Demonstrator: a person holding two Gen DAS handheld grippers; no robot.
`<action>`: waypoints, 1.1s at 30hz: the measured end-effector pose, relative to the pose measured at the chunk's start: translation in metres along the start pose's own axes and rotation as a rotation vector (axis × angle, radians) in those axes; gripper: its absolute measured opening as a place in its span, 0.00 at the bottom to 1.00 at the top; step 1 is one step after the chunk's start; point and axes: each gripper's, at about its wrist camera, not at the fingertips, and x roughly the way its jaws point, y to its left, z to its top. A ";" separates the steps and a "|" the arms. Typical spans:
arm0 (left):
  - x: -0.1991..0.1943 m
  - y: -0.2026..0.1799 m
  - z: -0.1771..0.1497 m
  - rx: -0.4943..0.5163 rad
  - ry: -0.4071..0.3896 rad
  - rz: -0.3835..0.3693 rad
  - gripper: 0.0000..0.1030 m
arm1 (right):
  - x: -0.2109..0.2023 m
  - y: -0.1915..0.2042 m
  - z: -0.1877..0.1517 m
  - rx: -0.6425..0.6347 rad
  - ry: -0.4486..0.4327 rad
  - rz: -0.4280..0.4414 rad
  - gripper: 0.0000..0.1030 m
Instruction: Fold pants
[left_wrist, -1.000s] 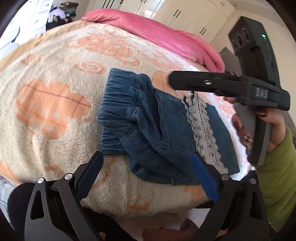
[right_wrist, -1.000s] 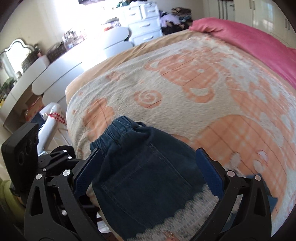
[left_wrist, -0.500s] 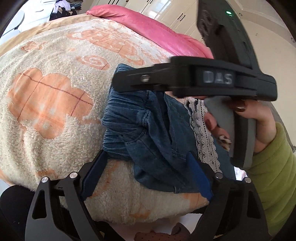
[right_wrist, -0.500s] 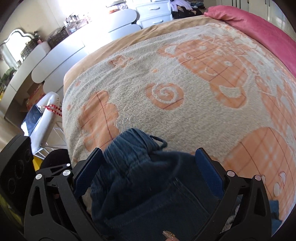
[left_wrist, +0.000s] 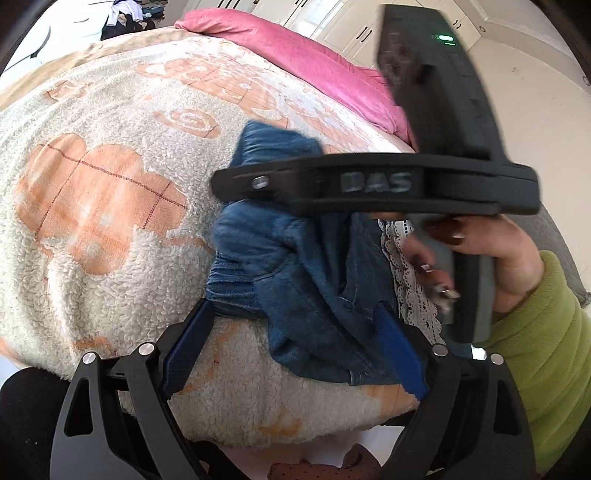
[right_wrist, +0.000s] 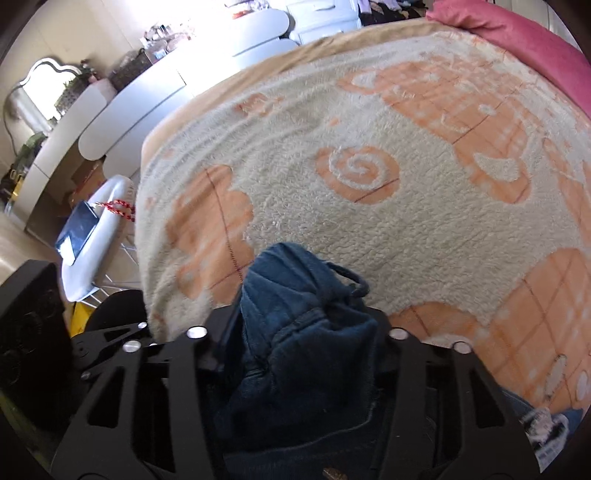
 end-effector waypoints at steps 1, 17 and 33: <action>0.001 -0.001 0.001 -0.003 -0.001 0.001 0.86 | -0.005 -0.001 0.000 0.003 -0.009 0.013 0.35; 0.020 -0.079 0.016 0.058 0.044 -0.173 0.89 | -0.110 -0.047 -0.045 0.111 -0.198 0.145 0.34; 0.045 -0.165 -0.004 0.287 0.183 -0.226 0.90 | -0.195 -0.130 -0.169 0.371 -0.417 -0.028 0.52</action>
